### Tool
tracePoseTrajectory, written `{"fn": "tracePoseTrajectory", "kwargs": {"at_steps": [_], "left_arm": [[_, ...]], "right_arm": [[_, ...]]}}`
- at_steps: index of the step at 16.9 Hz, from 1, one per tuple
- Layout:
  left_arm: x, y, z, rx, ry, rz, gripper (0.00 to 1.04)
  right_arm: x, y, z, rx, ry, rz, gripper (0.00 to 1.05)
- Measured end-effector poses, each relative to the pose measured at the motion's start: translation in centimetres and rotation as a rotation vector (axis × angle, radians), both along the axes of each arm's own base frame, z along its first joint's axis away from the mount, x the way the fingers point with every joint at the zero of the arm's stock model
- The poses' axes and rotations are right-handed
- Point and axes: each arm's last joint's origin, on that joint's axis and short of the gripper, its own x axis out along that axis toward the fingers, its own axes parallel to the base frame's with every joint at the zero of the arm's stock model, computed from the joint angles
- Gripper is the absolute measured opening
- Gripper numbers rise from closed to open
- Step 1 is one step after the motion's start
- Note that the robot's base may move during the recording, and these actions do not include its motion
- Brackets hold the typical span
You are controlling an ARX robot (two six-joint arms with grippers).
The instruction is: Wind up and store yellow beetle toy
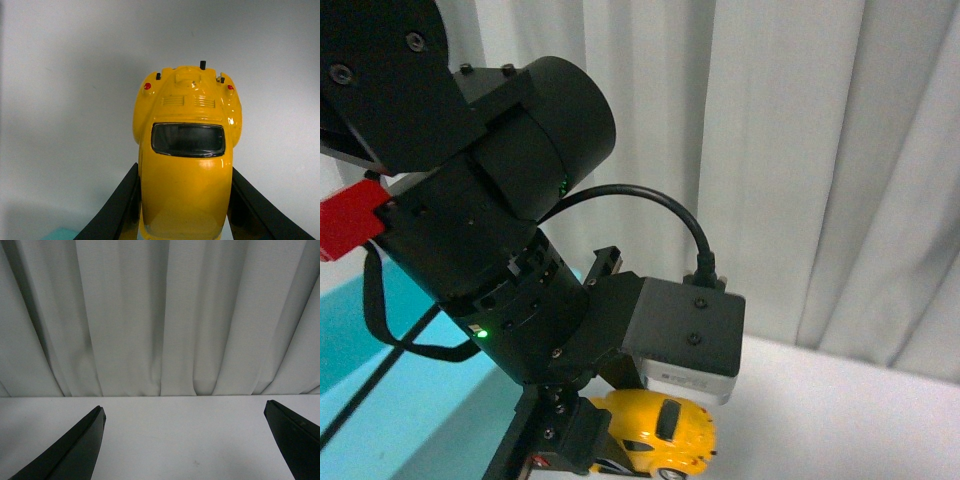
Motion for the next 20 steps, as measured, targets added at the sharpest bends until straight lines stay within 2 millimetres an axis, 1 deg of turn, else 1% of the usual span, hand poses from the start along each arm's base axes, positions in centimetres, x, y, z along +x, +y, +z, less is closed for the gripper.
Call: {"fn": "tracePoseTrajectory", "kwargs": {"at_steps": [1,2,3,4,5,6,7,8,10,12,13,14,15,18,20], "left_arm": [[-0.2,0.5,1.9,-0.068,-0.031,0.025,0.41],[-0.5,1.5,4.0,-0.139,-0.077,0.069,0.41],[-1.0,2.7,5.6,-0.182,-0.106,0.118,0.41],[-1.6,4.3,7.3,-0.204,-0.132,0.177,0.41],[-2.2,5.8,8.2,-0.205,-0.150,0.236,0.41],[-2.5,7.6,8.8,-0.202,-0.165,0.309,0.41],[-2.3,9.8,8.9,-0.195,-0.198,0.401,0.41],[-2.0,11.8,8.5,-0.161,-0.218,0.502,0.41],[-2.0,14.4,7.3,-0.108,-0.211,0.638,0.41],[-1.7,17.6,5.5,-0.063,-0.197,0.855,0.41],[-1.3,18.9,4.7,-0.050,-0.198,0.952,0.41],[-1.0,20.3,3.5,-0.034,-0.180,1.071,0.41],[-1.0,21.3,2.2,-0.032,-0.163,1.160,0.41],[-1.4,22.6,-0.7,-0.042,-0.087,1.288,0.41],[-1.5,22.9,-2.2,-0.057,-0.052,1.335,0.41]], "right_arm": [[0.0,0.0,0.0,0.000,0.000,0.000,0.98],[0.0,0.0,0.0,0.000,0.000,0.000,0.98],[0.0,0.0,0.0,0.000,0.000,0.000,0.98],[0.0,0.0,0.0,0.000,0.000,0.000,0.98],[0.0,0.0,0.0,0.000,0.000,0.000,0.98],[0.0,0.0,0.0,0.000,0.000,0.000,0.98],[0.0,0.0,0.0,0.000,0.000,0.000,0.98],[0.0,0.0,0.0,0.000,0.000,0.000,0.98],[0.0,0.0,0.0,0.000,0.000,0.000,0.98],[0.0,0.0,0.0,0.000,0.000,0.000,0.98],[0.0,0.0,0.0,0.000,0.000,0.000,0.98],[0.0,0.0,0.0,0.000,0.000,0.000,0.98],[0.0,0.0,0.0,0.000,0.000,0.000,0.98],[0.0,0.0,0.0,0.000,0.000,0.000,0.98],[0.0,0.0,0.0,0.000,0.000,0.000,0.98]]}}
